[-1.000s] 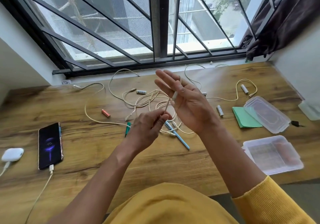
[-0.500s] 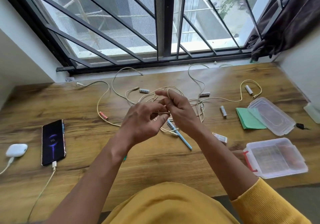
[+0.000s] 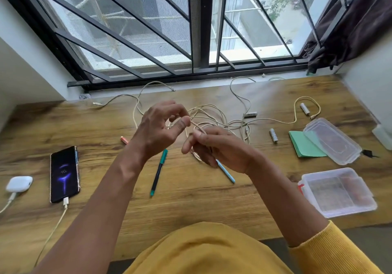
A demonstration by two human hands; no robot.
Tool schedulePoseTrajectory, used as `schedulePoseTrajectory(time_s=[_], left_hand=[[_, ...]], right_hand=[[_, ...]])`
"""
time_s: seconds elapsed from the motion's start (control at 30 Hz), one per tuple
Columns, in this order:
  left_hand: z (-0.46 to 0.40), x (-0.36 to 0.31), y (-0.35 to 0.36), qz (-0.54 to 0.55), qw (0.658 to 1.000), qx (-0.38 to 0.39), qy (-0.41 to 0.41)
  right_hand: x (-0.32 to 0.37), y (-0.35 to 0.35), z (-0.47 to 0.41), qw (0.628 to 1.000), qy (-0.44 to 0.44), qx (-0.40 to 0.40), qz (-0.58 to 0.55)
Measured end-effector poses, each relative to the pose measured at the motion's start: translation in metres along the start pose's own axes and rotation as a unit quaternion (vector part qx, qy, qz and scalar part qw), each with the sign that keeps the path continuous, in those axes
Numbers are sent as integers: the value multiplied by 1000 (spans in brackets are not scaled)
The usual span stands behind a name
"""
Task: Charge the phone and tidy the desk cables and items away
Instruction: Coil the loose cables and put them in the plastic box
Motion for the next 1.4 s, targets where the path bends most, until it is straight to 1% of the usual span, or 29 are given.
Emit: schedulePoseTrajectory(time_s=[0.07, 0.17, 0.27, 0.37, 0.47, 0.6, 0.7, 0.8, 0.83, 0.9, 0.93, 1.0, 1.07, 1.13, 1.23, 1.33, 1.4], left_hand=[[0, -2, 0, 7, 1000, -16, 2], [-1, -10, 2, 5, 999, -40, 10], [-4, -9, 11, -5, 998, -55, -2], [-4, -11, 23, -15, 999, -51, -6], [-5, -27, 35, -17, 998, -52, 19], [-12, -41, 46, -51, 997, -45, 35], [-18, -45, 49, -77, 996, -24, 45], [-21, -50, 54, -90, 994, -4, 65], [-21, -52, 55, -87, 994, 0, 69], [-21, -55, 57, -84, 993, 10, 77], [-21, -57, 56, -89, 993, 13, 79], [-23, -59, 52, -97, 992, 9, 82], [-26, -60, 46, -92, 991, -5, 93], [-29, -59, 43, -100, 989, -4, 110], [-30, -55, 43, -108, 988, 6, 113], [-29, -51, 38, -99, 989, 4, 110], [-29, -46, 28, -84, 992, -16, 98]], right_hand=[[12, 1, -3, 996, -32, -6, -80], [24, -2, -8, 983, -74, -29, -165], [32, -8, -10, 955, -124, -63, -260], [37, -15, -13, 933, -158, -102, -308], [44, -23, -16, 915, -198, -116, -332], [47, -31, -16, 915, -216, -164, -299], [49, -37, -12, 905, -231, -193, -300], [59, -40, -8, 896, -264, -203, -294], [62, -40, -7, 898, -270, -212, -275], [65, -39, -4, 903, -274, -266, -196], [66, -39, -2, 901, -272, -309, -137], [66, -41, 2, 885, -253, -391, 11], [60, -42, 3, 862, -214, -433, 155], [51, -45, -1, 839, -162, -443, 271], [42, -47, -7, 804, -98, -426, 404], [41, -46, -7, 781, -70, -407, 469], [37, -51, -5, 760, -33, -401, 511]])
Point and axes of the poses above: each hand's wrist, its own z-axis away from the middle knuckle, its own y-axis out of the palm, x = y × z, the point moved 4 cm from there along -z, towards the middle knuckle, and after that the axes turned 1 degree about -z, right-handed, at the moved point
